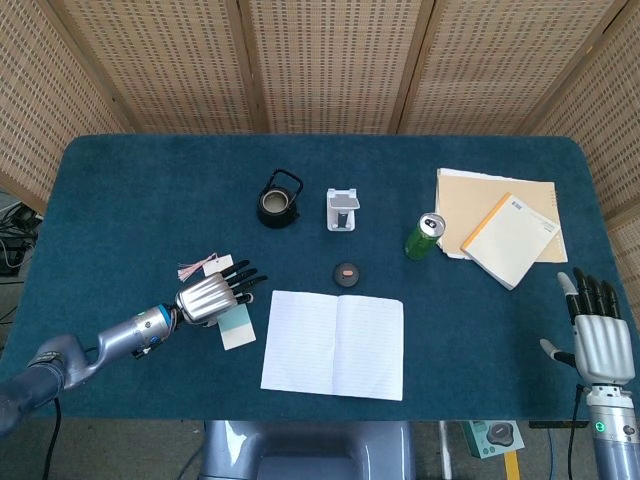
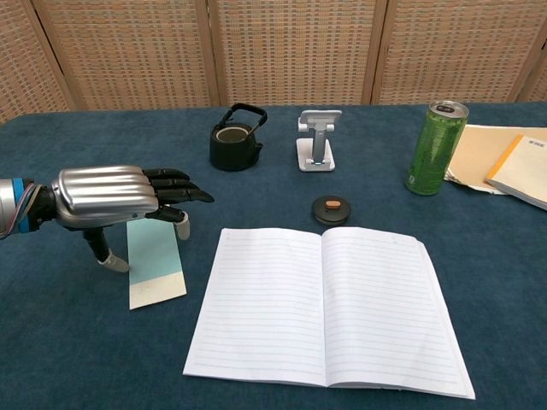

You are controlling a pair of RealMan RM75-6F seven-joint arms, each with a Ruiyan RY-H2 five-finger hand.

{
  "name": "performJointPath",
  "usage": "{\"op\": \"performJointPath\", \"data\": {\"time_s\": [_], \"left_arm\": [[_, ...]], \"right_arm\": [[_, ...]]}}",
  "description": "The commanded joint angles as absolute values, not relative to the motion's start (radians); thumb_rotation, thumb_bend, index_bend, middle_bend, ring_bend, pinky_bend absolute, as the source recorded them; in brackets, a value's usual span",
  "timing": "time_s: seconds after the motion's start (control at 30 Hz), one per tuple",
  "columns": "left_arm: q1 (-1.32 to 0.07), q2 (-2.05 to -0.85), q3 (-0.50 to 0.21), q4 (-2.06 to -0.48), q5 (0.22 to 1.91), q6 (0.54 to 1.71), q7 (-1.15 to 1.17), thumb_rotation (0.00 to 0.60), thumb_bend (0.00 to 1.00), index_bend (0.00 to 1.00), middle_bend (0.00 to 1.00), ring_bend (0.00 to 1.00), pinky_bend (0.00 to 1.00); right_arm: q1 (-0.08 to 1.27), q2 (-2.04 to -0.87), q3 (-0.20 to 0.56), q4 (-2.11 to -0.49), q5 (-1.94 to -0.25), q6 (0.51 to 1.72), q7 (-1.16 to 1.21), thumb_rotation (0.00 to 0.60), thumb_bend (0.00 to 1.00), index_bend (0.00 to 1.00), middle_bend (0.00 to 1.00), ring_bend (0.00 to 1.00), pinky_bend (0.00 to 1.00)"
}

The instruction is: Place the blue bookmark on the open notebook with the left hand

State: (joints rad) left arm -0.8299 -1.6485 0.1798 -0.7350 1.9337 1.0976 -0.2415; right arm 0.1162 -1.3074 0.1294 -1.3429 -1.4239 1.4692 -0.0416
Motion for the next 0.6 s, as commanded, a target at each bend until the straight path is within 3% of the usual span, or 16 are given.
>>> {"op": "performJointPath", "data": {"time_s": [0.03,0.6], "left_arm": [[-0.838,-1.655,0.185,-0.733,1.925,1.086,-0.244,0.600,0.09,0.33,0.00,0.00,0.00],[-0.849,-1.636,0.217,-0.753,1.905,1.089,-0.222,0.600,0.10,0.31,0.00,0.00,0.00]], "right_arm": [[0.116,-1.308,0.129,-1.343,-1.424,1.470,-0.042,0.600,0.08,0.00,0.00,0.00,0.00],[0.116,-1.307,0.130,-1.341,-1.424,1.474,-0.038,0.600,0.08,0.00,0.00,0.00,0.00]]}}
